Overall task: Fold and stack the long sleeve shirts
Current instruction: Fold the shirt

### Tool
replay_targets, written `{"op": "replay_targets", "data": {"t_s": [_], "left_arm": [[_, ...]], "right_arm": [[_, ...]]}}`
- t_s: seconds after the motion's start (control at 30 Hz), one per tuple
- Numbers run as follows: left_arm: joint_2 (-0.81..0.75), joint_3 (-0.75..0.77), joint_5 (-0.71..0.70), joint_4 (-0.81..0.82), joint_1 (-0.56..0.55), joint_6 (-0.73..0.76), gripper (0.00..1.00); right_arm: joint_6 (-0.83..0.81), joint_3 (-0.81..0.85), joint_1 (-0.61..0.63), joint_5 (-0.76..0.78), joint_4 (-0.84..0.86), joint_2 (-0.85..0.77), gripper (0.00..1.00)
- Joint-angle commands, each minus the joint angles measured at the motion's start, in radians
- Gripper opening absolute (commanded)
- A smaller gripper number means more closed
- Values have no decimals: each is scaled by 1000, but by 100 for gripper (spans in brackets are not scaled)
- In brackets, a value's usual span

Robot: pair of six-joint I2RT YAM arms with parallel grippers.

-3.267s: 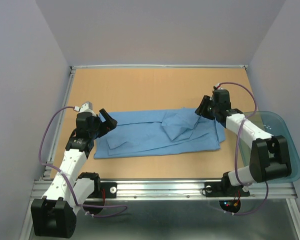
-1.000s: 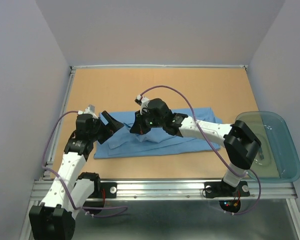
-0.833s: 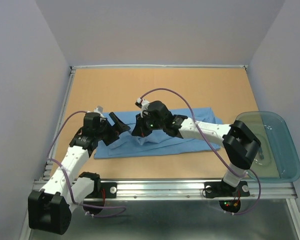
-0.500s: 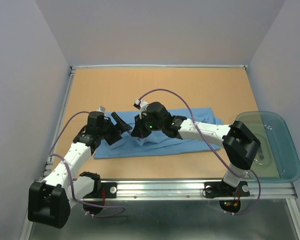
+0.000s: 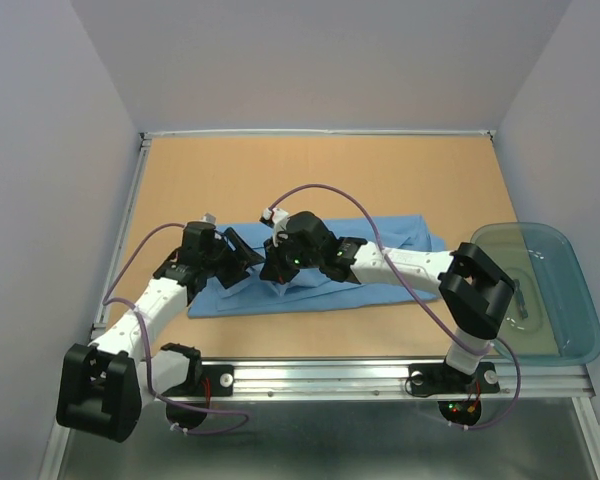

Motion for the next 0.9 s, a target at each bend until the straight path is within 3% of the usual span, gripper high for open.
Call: {"op": "replay_targets", "data": {"t_s": [0.0,0.07,0.1,0.17,0.2,0.27,0.3,0.43,0.5,0.67,0.87], "left_arm": [[11,-19,-4,30,-24,1,66],[15,-32,-5,31,-24,4,59],[11,-29,-11,33,-24,15,49],[8,-12,-22,28,-24,33,37],[7,8,-39,24,-24,54,23],[1,36,-56,7,-24,85,11],[-1,69,-82,-4,-24,123,2],[-16,182,-155,-81,-24,258,0],[-42,220,-186,-101,-24,311,0],[-145,263,-140,-79,-25,522,0],[-231,172,-51,31,-25,643,0]], "right_arm": [[-28,-10,12,21,42,-3,1],[-31,-8,15,22,41,-3,1],[-33,-8,15,22,41,-4,1],[-31,-11,15,25,39,-10,1],[-31,-14,13,29,36,-13,4],[-24,-20,15,59,33,-39,13],[-15,-25,13,79,19,-52,31],[16,-22,-4,208,-71,-133,64],[36,-33,-46,242,-99,-200,70],[102,-111,-177,285,-148,-357,71],[163,-191,-356,409,-168,-466,72]]}}
